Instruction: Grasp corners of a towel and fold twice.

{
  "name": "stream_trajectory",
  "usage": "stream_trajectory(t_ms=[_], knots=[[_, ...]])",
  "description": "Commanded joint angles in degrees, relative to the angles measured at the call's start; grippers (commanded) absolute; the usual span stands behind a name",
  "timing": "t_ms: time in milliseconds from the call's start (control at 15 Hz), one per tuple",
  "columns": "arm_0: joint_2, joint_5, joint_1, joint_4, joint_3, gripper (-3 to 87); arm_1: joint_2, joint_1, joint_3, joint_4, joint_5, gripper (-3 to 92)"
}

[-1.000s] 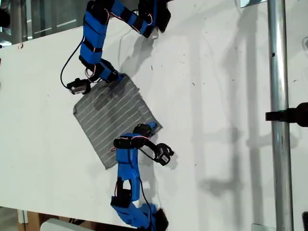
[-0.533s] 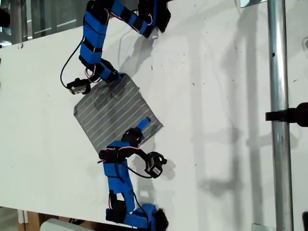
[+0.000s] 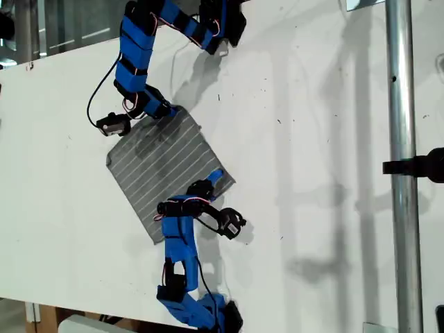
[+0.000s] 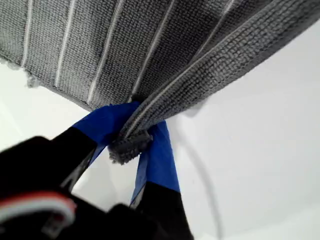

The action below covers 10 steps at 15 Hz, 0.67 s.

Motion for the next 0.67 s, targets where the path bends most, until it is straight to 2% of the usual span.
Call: stream_trajectory(t_ms=[0, 200, 400, 467, 600], knots=[[-1.0, -0.3, 0.9, -2.9, -1.1, 35.5, 4.1, 0.3, -2.3, 0.3, 0.7, -0.2], [-3.6, 0.3, -0.2, -4.4, -1.5, 31.1, 4.5, -0.2, -2.0, 0.4, 0.7, -0.2], [-5.7, -0.4, -1.1, 1.1, -1.8, 26.6, 6.9, -0.3, -1.8, 1.6, 0.7, -0.2], [-6.3, 0.2, -1.6, 3.4, -1.7, 22.2, 7.8, -0.4, -1.8, 1.8, 0.7, -0.2], [-6.5, 2.2, -1.5, 4.0, -1.6, 12.6, 8.6, -0.2, -2.1, 2.0, 0.7, -0.2]])
